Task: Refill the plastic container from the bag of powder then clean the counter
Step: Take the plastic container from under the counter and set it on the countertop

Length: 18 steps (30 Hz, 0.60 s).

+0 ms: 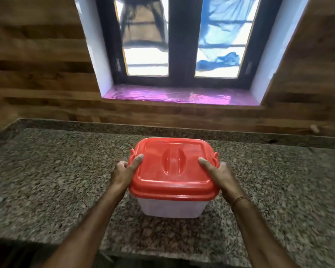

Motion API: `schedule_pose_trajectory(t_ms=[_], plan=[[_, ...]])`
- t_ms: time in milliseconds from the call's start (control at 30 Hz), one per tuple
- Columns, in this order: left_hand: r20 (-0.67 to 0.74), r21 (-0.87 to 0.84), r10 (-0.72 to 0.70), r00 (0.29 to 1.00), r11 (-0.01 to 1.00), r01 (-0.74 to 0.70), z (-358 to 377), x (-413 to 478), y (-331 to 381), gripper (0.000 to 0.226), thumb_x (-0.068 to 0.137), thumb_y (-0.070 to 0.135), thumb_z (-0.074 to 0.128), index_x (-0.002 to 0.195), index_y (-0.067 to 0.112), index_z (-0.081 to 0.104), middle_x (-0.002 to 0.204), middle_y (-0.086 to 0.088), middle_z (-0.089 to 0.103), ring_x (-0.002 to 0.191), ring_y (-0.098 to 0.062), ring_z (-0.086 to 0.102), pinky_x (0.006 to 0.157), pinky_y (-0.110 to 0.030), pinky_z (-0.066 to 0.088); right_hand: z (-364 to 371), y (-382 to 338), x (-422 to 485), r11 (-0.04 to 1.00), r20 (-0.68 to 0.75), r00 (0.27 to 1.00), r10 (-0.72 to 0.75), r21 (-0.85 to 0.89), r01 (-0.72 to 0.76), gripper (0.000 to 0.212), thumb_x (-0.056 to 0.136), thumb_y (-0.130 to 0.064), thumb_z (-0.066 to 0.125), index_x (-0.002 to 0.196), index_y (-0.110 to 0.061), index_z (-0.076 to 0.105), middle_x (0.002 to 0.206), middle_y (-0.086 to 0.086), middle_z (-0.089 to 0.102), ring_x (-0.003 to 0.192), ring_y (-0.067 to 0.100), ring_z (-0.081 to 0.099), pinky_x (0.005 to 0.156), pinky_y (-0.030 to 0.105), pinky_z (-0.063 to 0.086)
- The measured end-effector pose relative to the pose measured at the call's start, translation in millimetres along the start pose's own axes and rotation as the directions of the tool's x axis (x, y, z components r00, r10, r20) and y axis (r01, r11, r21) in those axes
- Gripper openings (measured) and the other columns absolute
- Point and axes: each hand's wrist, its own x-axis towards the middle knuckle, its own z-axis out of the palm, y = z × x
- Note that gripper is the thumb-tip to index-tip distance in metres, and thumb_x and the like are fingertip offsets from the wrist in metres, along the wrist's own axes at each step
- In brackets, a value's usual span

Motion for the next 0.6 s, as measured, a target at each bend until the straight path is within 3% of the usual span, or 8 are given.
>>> schedule_pose_trajectory(t_ms=[133,267,333,467,600], plan=[[0.014,0.025,-0.003,1.0,1.0,0.003,16,22,4,0.079,0.068,0.085,0.064,0.095,0.01,0.068,0.093,-0.01,0.077,0.078,-0.026,0.072,0.064,-0.037,0.056,0,-5,14,0.997,-0.04,0.999,0.004,-0.081,-0.007,0.081,0.071,-0.077,0.076,0.121,-0.019,0.049,0.109,0.005,0.067,0.092,0.027,0.072,0.081,0.047,0.064],[0.079,0.045,-0.041,0.996,0.998,0.037,21,42,6,0.088,0.071,0.092,0.054,0.106,0.012,0.067,0.094,-0.011,0.079,0.08,-0.03,0.078,0.075,-0.049,0.065,1,-7,35,0.986,-0.039,0.999,-0.037,-0.165,0.03,0.092,0.08,-0.07,0.07,0.145,-0.015,0.035,0.131,0.012,0.061,0.105,0.03,0.069,0.086,0.048,0.063],[0.094,0.056,-0.048,0.994,0.998,0.043,23,50,5,0.093,0.071,0.097,0.048,0.096,0.011,0.072,0.087,-0.012,0.079,0.079,-0.036,0.077,0.075,-0.055,0.064,3,-9,44,0.967,-0.067,0.995,-0.074,-0.248,0.055,0.089,0.089,-0.065,0.062,0.155,-0.016,0.025,0.139,0.014,0.057,0.109,0.031,0.066,0.084,0.044,0.061],[0.061,0.014,-0.081,0.995,0.997,0.08,28,58,1,0.081,0.092,0.081,0.04,0.087,0.008,0.074,0.079,-0.012,0.077,0.07,-0.032,0.073,0.071,-0.045,0.061,4,-5,54,0.939,-0.09,0.991,-0.101,-0.337,0.065,0.086,0.089,-0.081,0.043,0.149,-0.019,0.036,0.126,0.011,0.063,0.1,0.029,0.068,0.083,0.049,0.062],[0.225,-0.242,-0.296,0.928,0.906,0.348,18,70,-29,0.07,0.096,0.066,0.055,0.099,-0.001,0.075,0.093,-0.019,0.07,0.082,-0.03,0.064,0.083,-0.053,0.058,9,-2,56,0.934,-0.108,0.99,-0.088,-0.355,0.044,0.084,0.092,-0.077,0.043,0.148,-0.014,0.041,0.125,0.013,0.062,0.101,0.03,0.066,0.084,0.047,0.061]])
